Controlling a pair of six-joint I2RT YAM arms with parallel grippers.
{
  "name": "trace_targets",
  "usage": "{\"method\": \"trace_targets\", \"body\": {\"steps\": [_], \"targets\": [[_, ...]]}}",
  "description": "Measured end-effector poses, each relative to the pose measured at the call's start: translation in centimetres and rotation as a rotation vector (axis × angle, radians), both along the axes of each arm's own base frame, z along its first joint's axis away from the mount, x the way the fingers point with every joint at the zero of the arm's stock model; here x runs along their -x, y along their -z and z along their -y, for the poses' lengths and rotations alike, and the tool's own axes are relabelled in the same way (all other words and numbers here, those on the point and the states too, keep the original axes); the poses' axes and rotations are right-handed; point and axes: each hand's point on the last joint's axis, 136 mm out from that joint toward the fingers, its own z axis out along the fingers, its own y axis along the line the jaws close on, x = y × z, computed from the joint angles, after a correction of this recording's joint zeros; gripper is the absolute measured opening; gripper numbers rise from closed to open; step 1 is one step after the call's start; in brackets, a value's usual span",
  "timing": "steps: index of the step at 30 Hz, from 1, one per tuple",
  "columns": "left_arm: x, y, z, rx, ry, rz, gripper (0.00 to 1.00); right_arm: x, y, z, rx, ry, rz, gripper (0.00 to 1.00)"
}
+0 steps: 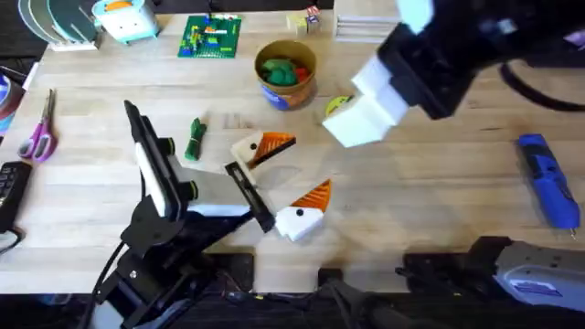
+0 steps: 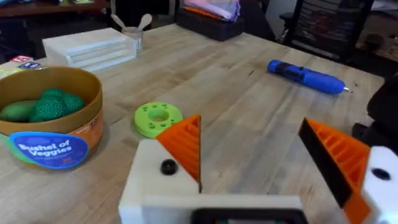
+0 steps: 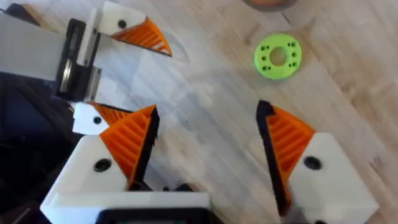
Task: Pick up the gripper from the table and insert it into the empty holder that is missing its gripper. Then pick up a screw, insert it into the mounting hole, and use the screwdriver to tighten it. Finally, clean up the table by picking up the vegetable and placing it into the bucket.
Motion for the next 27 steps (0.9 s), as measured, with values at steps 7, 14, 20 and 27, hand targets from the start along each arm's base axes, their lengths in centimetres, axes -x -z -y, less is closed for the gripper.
{"method": "trace_targets", "body": {"steps": [7,14,20,27], "targets": [[0.0,0.0,0.0,-0.001,0.001,0.002,0.546,2.8,-0.7,2.6,-0.067,-0.001,-0.08,0.942],[0.0,0.0,0.0,-0.004,0.0,0.006,0.013,5.3,2.0,2.5,-0.118,-0.048,-0.167,0.943],[0.0,0.0,0.0,-0.004,0.0,0.006,0.012,6.4,2.8,2.5,-0.151,-0.07,-0.191,0.945],[0.0,0.0,0.0,-0.004,0.0,0.006,0.012,6.3,2.5,2.8,-0.168,-0.055,-0.181,0.945]]}}
